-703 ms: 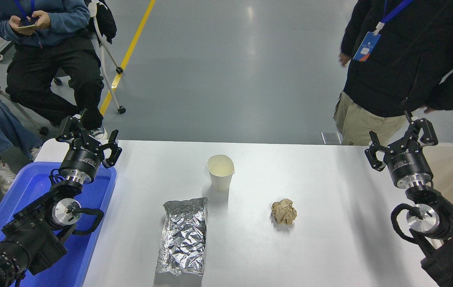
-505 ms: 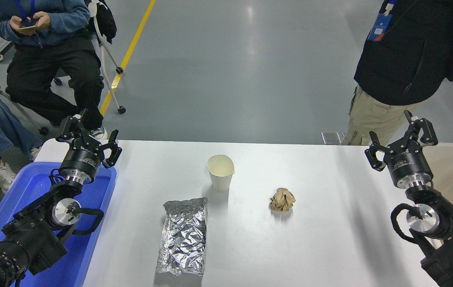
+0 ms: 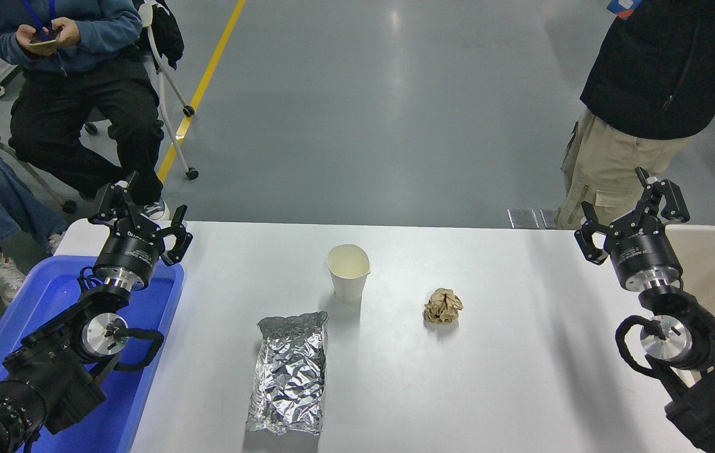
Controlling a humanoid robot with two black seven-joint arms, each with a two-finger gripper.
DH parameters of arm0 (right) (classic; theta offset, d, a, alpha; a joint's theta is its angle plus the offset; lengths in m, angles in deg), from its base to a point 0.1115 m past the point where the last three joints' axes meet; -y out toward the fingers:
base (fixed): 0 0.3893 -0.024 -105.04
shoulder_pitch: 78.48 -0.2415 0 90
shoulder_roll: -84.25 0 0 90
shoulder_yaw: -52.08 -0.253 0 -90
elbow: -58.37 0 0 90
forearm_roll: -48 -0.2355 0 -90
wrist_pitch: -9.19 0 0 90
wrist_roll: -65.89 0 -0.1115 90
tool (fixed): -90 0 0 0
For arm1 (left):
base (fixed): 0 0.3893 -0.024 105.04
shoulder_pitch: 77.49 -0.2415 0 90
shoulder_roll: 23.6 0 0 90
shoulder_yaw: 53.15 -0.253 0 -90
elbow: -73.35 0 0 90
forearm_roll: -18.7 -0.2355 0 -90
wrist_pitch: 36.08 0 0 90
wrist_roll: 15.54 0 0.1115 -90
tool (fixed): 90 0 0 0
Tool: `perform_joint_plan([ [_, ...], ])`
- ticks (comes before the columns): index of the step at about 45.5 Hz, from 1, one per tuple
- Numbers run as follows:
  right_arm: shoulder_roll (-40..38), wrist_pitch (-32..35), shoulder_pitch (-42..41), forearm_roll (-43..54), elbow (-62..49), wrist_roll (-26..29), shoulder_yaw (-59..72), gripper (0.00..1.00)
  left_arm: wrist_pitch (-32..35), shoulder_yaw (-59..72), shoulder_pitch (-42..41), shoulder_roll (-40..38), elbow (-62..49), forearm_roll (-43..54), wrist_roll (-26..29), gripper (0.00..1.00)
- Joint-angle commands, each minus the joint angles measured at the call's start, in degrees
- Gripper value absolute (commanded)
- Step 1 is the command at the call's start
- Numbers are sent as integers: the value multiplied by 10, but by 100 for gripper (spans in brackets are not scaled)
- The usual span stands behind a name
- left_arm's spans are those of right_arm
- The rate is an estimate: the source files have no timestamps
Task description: Dispose of the paper cup in the dustbin
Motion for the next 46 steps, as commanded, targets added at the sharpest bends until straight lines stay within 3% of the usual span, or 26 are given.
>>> perform_joint_plan([
  [1, -33, -45, -46, 69, 49, 1, 92, 99, 0, 0, 0, 0, 0, 0, 0, 100],
  [11, -62, -84, -137, 172, 55, 0, 229, 99, 0, 0, 0, 0, 0, 0, 0, 100],
  [27, -106, -78, -349, 208, 99, 17, 537, 99, 0, 0, 0, 0, 0, 0, 0, 100],
  [34, -84, -77, -424, 214, 99, 87, 636, 99, 0, 0, 0, 0, 0, 0, 0, 100],
  [46, -28, -65, -475, 212, 108, 288, 640, 99, 0, 0, 1, 0, 0, 0, 0, 100],
])
